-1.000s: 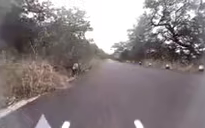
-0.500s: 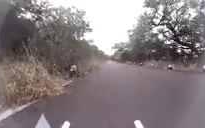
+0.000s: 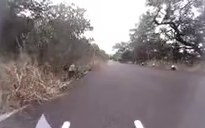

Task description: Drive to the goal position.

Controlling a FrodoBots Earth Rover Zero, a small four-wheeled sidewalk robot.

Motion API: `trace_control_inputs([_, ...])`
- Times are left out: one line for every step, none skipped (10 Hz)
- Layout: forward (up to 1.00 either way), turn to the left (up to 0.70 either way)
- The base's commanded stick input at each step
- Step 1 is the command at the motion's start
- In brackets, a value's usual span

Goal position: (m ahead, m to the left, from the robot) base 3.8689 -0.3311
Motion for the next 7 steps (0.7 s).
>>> trace_control_inputs([0.7, 0.0])
trace_control_inputs([0.7, 0.0])
trace_control_inputs([0.7, 0.0])
trace_control_inputs([0.7, 0.0])
trace_control_inputs([0.7, 0.0])
trace_control_inputs([0.7, 0.0])
trace_control_inputs([0.7, 0.0])
